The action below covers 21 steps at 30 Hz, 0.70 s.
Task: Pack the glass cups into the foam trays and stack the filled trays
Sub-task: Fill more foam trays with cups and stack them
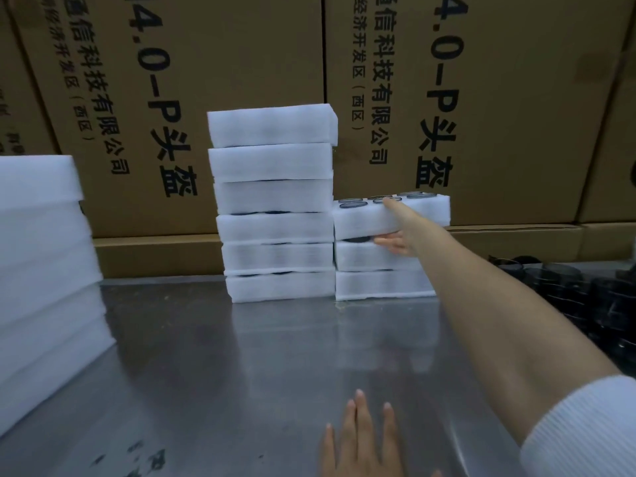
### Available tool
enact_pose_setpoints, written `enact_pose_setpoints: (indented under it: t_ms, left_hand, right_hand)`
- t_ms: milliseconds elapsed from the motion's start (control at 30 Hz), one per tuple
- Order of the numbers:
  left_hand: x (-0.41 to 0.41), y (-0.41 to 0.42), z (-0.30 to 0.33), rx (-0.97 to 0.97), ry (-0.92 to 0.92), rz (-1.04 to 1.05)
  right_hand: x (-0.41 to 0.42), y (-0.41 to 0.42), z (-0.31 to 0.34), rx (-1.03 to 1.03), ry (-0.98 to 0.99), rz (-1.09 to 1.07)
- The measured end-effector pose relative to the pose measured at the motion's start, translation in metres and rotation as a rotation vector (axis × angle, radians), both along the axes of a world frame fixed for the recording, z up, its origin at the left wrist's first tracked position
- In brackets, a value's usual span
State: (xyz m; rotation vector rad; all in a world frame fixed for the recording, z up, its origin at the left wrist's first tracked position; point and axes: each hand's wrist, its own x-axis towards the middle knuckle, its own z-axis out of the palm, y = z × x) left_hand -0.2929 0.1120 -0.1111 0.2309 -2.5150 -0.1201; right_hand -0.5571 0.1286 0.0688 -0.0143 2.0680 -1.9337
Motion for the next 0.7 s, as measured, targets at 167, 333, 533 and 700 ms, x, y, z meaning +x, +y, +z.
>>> enact_pose_setpoints:
  t_ms: [167, 333, 533, 700]
  left_hand:
    - [-0.002, -0.001, -0.004, -0.031, -0.013, 0.050]
    - [0.001, 0.002, -0.004, -0.008, -0.146, -0.003]
    - [0.015, 0.004, 0.022, 0.093, -0.206, -0.010]
    - [0.028, 0.003, 0.033, 0.166, -0.409, -0.074]
  right_hand:
    - [0.007, 0.008, 0.002, 0.351, 0.079, -0.018]
    - [0.022, 0.004, -0.038, 0.199, 0.171, -0.031]
    - [0.096, 0.024, -0.124, 0.092, 0.357, -0.080]
    - [0.181, 0.064, -0.142, 0.227, 0.545, 0.010]
